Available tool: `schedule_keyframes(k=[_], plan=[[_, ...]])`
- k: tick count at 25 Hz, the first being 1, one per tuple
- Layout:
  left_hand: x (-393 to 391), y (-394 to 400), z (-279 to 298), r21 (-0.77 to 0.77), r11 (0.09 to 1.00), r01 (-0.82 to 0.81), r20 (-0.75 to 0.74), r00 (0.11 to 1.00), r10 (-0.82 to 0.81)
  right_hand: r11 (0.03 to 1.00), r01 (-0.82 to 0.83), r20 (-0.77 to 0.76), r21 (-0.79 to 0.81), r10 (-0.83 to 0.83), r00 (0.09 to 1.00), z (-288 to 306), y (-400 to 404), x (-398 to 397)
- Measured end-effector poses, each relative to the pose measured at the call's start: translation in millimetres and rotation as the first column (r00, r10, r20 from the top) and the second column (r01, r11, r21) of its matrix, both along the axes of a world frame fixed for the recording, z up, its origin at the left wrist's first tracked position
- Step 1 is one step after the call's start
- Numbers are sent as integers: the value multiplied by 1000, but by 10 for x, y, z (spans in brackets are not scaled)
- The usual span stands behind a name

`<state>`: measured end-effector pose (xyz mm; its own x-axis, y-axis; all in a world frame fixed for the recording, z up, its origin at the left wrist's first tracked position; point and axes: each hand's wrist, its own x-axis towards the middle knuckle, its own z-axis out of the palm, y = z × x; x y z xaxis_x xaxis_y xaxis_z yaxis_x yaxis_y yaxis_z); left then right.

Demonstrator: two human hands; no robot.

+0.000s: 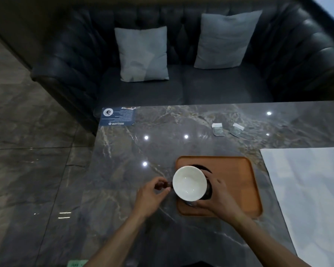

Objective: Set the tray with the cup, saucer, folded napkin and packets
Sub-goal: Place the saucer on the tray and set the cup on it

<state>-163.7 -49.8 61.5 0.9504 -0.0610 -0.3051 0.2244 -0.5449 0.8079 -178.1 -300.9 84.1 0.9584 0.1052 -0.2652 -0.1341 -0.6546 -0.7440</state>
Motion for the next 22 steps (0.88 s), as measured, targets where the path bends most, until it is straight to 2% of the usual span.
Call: schedule_keyframes(k=[5,10,16,22], plan=[[-109,-247,-63,16,1000,-11,-56,998,12,998,15,-32,-59,-17,999,-85,-189,-144],[-79,-371,-107,65,998,-15,-105,994,22,998,39,-85,-49,-43,995,-184,-259,-139],[27,-437,-128,106,994,-17,-139,990,31,997,60,-88,-39,-63,994,-281,-283,-69],[86,-451,-151,116,993,-16,-131,991,32,993,68,-73,-97,-76,994,-325,-277,-43]])
